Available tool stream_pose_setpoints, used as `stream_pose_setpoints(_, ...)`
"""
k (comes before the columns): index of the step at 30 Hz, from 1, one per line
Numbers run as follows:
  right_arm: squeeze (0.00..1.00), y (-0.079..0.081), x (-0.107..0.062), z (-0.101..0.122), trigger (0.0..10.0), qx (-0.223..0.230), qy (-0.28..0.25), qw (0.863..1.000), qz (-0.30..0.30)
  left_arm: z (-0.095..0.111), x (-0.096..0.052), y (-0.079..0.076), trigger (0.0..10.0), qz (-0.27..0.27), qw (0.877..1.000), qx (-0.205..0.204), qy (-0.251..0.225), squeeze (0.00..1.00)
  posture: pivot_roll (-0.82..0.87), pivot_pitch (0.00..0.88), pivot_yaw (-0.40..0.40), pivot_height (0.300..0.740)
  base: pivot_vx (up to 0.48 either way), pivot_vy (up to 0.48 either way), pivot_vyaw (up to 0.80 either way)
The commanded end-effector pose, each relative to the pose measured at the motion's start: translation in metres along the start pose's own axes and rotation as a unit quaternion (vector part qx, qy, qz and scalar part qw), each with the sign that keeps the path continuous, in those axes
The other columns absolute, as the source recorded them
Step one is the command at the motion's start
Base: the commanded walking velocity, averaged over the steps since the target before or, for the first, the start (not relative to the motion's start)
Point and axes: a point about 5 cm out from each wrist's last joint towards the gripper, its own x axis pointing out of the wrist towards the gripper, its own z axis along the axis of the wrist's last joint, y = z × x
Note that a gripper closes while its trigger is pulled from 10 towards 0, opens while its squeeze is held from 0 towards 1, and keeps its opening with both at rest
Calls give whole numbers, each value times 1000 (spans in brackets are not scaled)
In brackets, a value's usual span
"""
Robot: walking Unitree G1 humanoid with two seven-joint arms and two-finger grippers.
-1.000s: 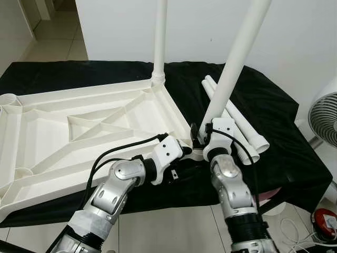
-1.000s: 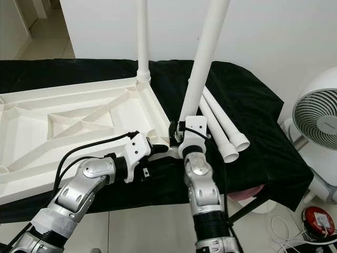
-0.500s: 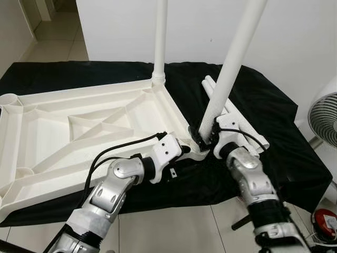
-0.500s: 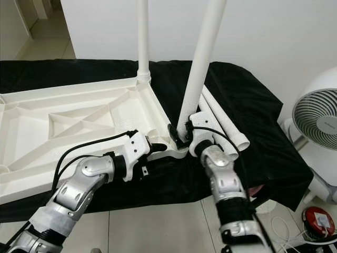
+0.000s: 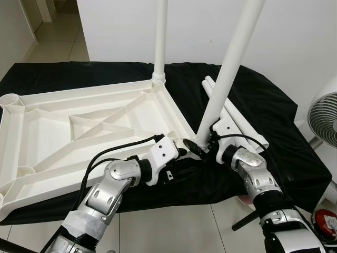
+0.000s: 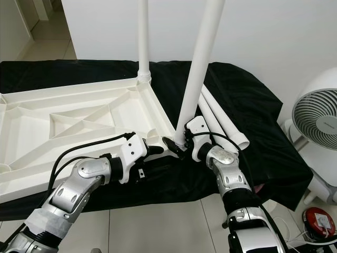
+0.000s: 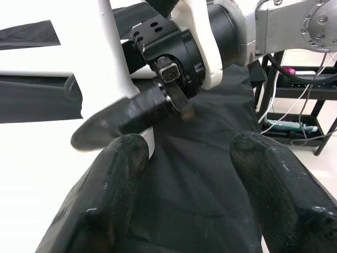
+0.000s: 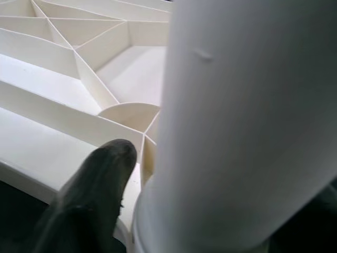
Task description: Building children table
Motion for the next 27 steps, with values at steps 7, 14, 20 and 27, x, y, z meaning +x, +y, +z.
stream_pose_setpoints(7, 0, 0, -2, -6, 2588, -8, 8, 1000, 7, -1, 0, -3, 10000, -7, 1000, -5, 3, 0, -43, 0, -40, 740, 0, 0, 0)
stream_pose_setpoints(14, 0, 3, -3, -13, 10000, 10, 15, 1000, -17, -2, 1, -5, 10000, -9, 1000, -7, 4, 0, -49, 0, -43, 740, 0, 0, 0)
stream_pose_setpoints(20, 0, 6, -2, -15, 10000, 41, 14, 995, -91, -1, 3, -6, 10000, -13, 1000, -8, 2, 0, -59, 0, -44, 740, 0, 0, 0)
stream_pose_setpoints(27, 0, 3, 0, -13, 10000, 79, 19, 980, -182, -1, 5, -6, 10000, -15, 1000, -9, 1, 0, -64, 0, -42, 740, 0, 0, 0)
